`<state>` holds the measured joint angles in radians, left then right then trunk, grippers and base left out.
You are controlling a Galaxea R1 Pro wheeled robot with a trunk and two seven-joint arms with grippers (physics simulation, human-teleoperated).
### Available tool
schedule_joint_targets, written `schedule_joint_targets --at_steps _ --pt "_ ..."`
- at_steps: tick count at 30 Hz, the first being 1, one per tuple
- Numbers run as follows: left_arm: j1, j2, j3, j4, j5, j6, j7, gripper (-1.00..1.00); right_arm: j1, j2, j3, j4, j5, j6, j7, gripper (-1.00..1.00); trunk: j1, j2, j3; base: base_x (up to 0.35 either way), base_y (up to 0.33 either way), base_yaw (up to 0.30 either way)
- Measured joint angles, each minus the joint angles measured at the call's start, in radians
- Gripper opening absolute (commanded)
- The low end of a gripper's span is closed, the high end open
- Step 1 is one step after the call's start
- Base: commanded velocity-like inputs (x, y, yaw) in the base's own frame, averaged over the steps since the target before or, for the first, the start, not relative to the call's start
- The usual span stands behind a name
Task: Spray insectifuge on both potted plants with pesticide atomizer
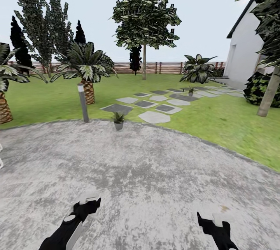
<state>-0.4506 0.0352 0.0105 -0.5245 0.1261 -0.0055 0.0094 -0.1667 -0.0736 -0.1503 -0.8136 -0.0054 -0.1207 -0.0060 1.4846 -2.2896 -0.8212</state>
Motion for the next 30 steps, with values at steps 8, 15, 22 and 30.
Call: schedule_joint_targets --at_steps 8,15,22,30 --pt "0.0 0.0 0.0 0.0 0.0 0.0 0.0 1.0 0.0 0.0 0.0 -0.007 -0.001 0.0 -0.001 1.0 0.0 0.0 0.0 0.332 -0.079 0.0" --pt "0.0 0.0 0.0 0.0 0.0 0.0 0.0 1.0 0.0 0.0 0.0 -0.01 -0.001 0.0 -0.002 1.0 0.0 0.0 0.0 0.332 -0.094 0.0" --pt "0.0 0.0 0.0 0.0 0.0 0.0 0.0 1.0 0.0 0.0 0.0 -0.009 -0.002 0.0 -0.001 1.0 0.0 0.0 0.0 0.332 -0.111 0.0" --pt "0.0 0.0 0.0 0.0 0.0 0.0 0.0 1.0 0.0 0.0 0.0 -0.007 -0.001 0.001 -0.001 1.0 0.0 0.0 0.0 0.332 -0.149 0.0"
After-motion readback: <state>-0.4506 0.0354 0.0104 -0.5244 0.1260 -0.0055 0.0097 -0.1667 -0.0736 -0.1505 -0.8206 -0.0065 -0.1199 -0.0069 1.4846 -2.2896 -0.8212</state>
